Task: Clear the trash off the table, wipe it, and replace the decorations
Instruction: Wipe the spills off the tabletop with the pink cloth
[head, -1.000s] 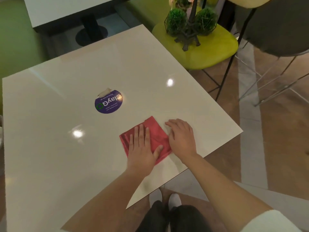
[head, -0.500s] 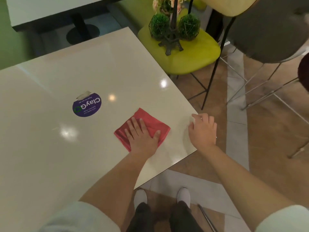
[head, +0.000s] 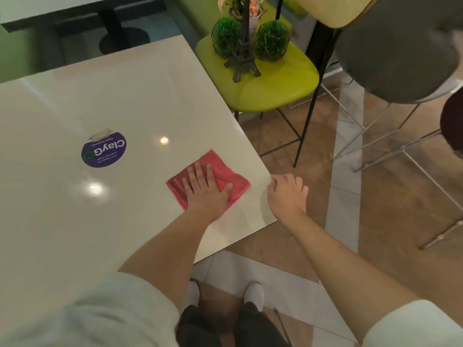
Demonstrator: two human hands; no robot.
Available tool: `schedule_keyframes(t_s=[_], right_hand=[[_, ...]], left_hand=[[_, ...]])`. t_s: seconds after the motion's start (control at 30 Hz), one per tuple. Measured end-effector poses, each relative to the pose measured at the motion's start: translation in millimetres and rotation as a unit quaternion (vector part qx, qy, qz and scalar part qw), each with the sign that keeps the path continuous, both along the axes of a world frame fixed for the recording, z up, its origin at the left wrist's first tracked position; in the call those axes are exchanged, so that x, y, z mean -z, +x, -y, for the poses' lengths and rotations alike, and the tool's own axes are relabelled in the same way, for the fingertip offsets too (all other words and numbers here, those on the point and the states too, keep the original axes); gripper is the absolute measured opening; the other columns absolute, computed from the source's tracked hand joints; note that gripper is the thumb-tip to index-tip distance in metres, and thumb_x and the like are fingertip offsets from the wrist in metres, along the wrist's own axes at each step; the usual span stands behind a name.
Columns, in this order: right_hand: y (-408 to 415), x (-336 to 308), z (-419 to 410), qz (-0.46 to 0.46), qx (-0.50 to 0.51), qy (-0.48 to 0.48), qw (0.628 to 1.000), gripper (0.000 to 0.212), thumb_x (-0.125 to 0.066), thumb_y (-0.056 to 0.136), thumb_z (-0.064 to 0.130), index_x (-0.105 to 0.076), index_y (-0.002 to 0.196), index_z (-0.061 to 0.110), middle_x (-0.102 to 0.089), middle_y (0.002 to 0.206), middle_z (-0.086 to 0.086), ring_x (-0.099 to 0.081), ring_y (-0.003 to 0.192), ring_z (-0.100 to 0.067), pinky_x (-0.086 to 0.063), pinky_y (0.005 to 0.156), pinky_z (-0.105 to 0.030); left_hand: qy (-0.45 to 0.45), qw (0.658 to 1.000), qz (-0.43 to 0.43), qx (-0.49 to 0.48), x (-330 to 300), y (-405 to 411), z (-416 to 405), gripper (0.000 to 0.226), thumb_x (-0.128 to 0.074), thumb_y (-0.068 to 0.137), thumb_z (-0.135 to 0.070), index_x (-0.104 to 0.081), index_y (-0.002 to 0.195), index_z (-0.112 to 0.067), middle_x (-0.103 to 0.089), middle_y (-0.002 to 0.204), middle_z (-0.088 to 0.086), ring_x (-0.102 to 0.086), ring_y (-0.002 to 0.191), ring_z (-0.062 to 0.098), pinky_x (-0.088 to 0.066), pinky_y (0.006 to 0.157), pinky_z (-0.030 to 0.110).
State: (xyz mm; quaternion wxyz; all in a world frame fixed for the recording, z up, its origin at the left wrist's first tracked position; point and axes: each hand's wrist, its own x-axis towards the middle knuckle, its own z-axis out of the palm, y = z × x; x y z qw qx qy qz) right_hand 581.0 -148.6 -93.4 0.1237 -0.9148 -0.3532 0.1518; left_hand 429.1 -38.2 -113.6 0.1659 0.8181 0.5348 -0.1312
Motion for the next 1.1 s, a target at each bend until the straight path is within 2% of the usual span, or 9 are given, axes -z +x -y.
schedule_keyframes(t_s=[0.13,0.27,0.43,0.53,0.67,0.8,0.9,0.97,1.1], right_hand=[[-1.9,-1.5,-1.9,-0.023,0.007,0.013,1.000,0.039,-0.036,0.099,0.023,-0.055,0.133,0.020,-0.050,0.132,-0.005,-0.037,0.120,-0.024,-0.026,0.097,-0.037],[-1.0,0.6,-3.6,-0.021,0.008,0.026,0.999,0.039,-0.037,0.099,0.024,-0.056,0.133,0.019,-0.050,0.133,-0.005,-0.037,0.122,-0.025,-0.026,0.099,-0.038],[0.4,1.2,-4.9,-0.018,0.010,0.021,1.000,0.041,-0.036,0.099,0.026,-0.054,0.136,0.020,-0.049,0.135,-0.005,-0.036,0.122,-0.025,-0.026,0.099,-0.037],[-7.9,-1.8,-11.4,-0.006,0.005,0.044,0.999,0.041,-0.039,0.099,0.027,-0.049,0.138,0.022,-0.048,0.137,-0.004,-0.036,0.122,-0.025,-0.028,0.099,-0.037],[-29.4,-0.2,-22.2,0.020,-0.081,0.123,0.989,0.035,-0.046,0.097,0.021,-0.055,0.131,0.020,-0.052,0.130,-0.003,-0.042,0.117,-0.024,-0.035,0.099,-0.034],[-57.4,4.4,-45.6,-0.024,-0.252,0.132,0.958,0.033,-0.050,0.095,0.019,-0.064,0.125,0.017,-0.054,0.133,-0.002,-0.045,0.123,-0.023,-0.039,0.104,-0.037],[-73.7,14.5,-52.6,0.008,-0.333,0.080,0.940,0.049,-0.041,0.100,0.037,-0.042,0.147,0.022,-0.028,0.159,-0.004,-0.020,0.147,-0.026,-0.015,0.122,-0.043],[-84.2,23.8,-50.7,0.026,-0.352,0.018,0.935,0.055,-0.023,0.102,0.048,-0.017,0.155,0.035,-0.002,0.165,-0.002,0.004,0.151,-0.024,0.006,0.122,-0.045],[-120.8,29.1,-44.1,0.052,-0.342,-0.013,0.938,0.059,-0.009,0.099,0.060,0.004,0.154,0.043,0.016,0.162,0.000,0.020,0.149,-0.026,0.018,0.117,-0.048]], left_hand=[[0.029,0.999,0.029,0.028,7.3,-17.6,37.9,0.080,-0.013,0.096,-0.064,0.010,0.155,-0.015,0.018,0.161,0.012,0.020,0.147,0.030,0.014,0.118,0.046],[0.087,0.993,0.066,0.049,16.5,-31.8,73.4,0.082,-0.017,0.092,-0.064,-0.027,0.153,-0.009,-0.018,0.159,0.019,-0.016,0.148,0.037,-0.006,0.118,0.050],[0.054,0.996,0.046,0.058,10.5,-19.3,48.0,0.089,0.001,0.084,-0.072,0.002,0.156,-0.018,0.010,0.162,0.011,0.013,0.149,0.029,0.009,0.120,0.046],[0.015,0.997,0.059,0.054,-0.9,-7.8,25.3,0.081,-0.021,0.094,-0.069,0.007,0.156,-0.024,0.015,0.162,0.006,0.017,0.149,0.025,0.007,0.120,0.046],[0.011,0.981,0.196,0.006,-18.2,-25.5,11.8,0.059,-0.052,0.095,-0.045,-0.036,0.148,-0.026,-0.029,0.156,-0.001,-0.022,0.145,0.023,-0.020,0.116,0.037],[0.047,0.955,0.280,-0.085,-26.2,-60.6,14.9,0.033,-0.052,0.097,-0.022,-0.059,0.128,-0.029,-0.057,0.127,-0.004,-0.042,0.121,0.017,-0.037,0.100,0.029],[0.089,0.947,0.285,-0.119,-27.0,-88.6,25.9,0.027,-0.052,0.097,-0.020,-0.064,0.120,-0.029,-0.059,0.115,-0.004,-0.043,0.113,0.016,-0.041,0.095,0.029],[0.100,0.945,0.278,-0.142,-26.8,-107.0,31.3,0.026,-0.053,0.097,-0.020,-0.065,0.118,-0.029,-0.059,0.110,-0.007,-0.045,0.110,0.015,-0.042,0.091,0.028],[0.116,0.937,0.254,-0.209,-28.6,-144.7,41.4,0.019,-0.053,0.098,-0.028,-0.067,0.110,-0.030,-0.058,0.096,-0.014,-0.049,0.100,0.014,-0.040,0.080,0.027]])
